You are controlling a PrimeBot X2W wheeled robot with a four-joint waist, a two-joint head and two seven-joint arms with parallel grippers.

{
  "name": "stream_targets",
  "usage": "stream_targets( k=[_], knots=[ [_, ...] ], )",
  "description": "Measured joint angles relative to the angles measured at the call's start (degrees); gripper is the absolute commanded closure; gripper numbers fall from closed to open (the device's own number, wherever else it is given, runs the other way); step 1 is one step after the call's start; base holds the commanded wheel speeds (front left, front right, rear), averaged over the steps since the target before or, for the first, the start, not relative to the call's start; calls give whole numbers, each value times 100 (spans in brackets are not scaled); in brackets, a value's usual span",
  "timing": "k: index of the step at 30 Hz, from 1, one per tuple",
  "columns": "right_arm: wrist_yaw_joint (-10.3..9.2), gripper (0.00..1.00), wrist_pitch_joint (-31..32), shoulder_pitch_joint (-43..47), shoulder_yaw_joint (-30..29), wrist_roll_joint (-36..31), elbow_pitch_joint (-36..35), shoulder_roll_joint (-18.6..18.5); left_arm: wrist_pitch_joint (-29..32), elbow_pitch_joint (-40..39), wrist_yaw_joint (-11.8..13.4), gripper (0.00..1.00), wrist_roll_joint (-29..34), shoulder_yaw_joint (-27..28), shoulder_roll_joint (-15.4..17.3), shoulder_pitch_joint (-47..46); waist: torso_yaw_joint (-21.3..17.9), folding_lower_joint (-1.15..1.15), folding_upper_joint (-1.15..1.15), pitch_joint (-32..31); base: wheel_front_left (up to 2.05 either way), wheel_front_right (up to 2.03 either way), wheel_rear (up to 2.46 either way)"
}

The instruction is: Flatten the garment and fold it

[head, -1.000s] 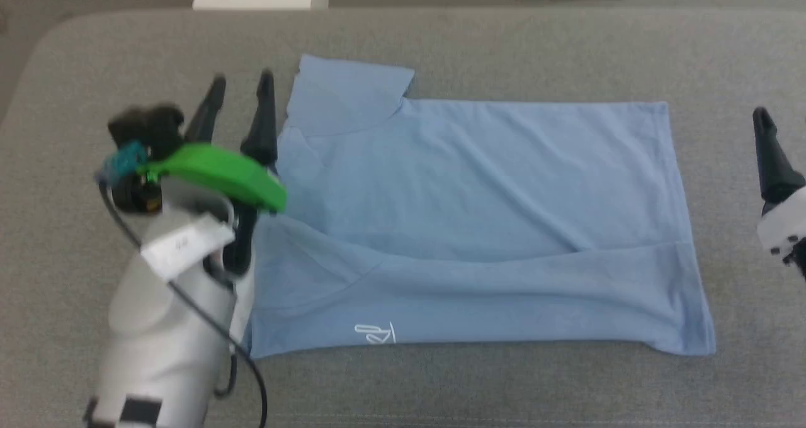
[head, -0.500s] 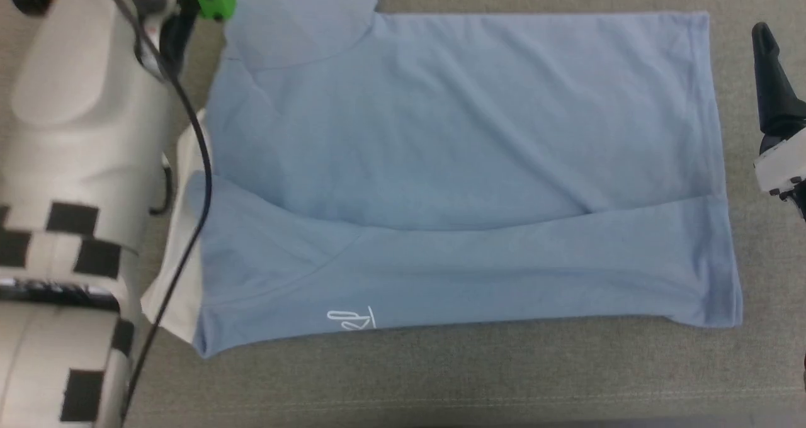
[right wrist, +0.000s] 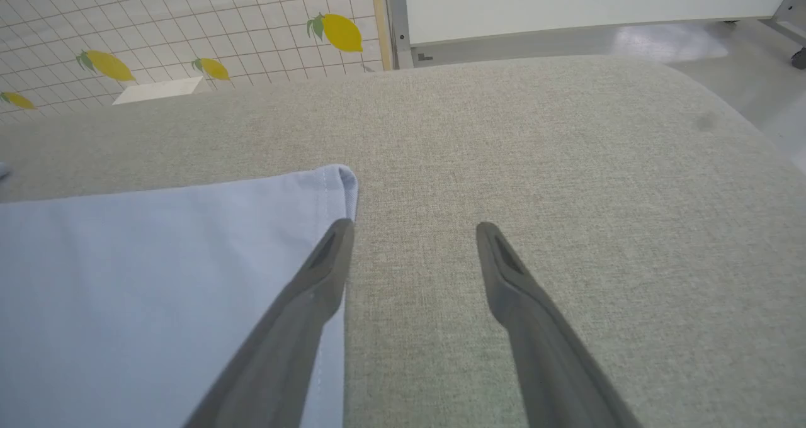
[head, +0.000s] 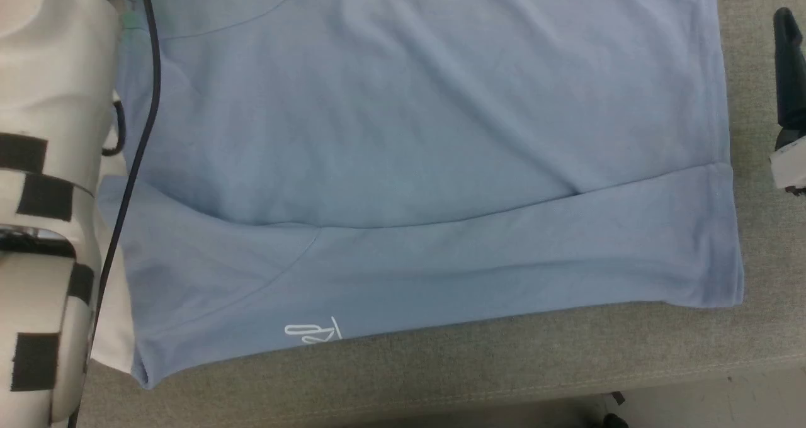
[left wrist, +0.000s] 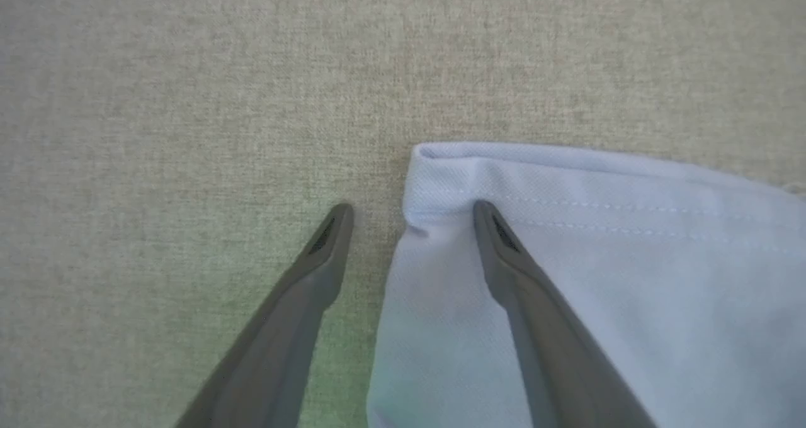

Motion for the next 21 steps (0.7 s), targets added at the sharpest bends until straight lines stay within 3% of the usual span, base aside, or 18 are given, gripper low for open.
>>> stream_targets(
  k=[3, 4, 5, 14, 17, 21],
  knots=[
    [0, 0, 3, 3, -71, 0, -60, -4, 299, -40, 63, 2, -47, 31, -2, -101, -27, -1, 0, 84, 0, 0, 0],
    [0, 0, 11, 3, -89, -1, -80, -5, 385, -73, 62, 87, -56, 32, 1, -121, -21, -1, 0, 102, 0, 0, 0],
    [0, 0, 26, 2, -102, -1, -97, -4, 416, -121, 59, 100, -77, 51, -4, -122, -6, -1, 0, 111, 0, 0, 0],
    [0, 0, 397, -425, -9, -42, -101, -225, 290, -628, -49, 100, -370, 172, -83, 86, 108, -1, 0, 61, 0, 0, 0],
    [0, 0, 851, -801, 122, -75, 43, -361, 194, -811, -74, 100, -425, 205, -96, 212, 142, -1, 0, 8, 0, 0, 0],
    [0, 0, 1914, -1445, 597, -166, 370, -765, -8, -1128, -108, 100, -510, 258, -181, 308, 237, -1, 0, -33, 0, 0, 0]
  ],
)
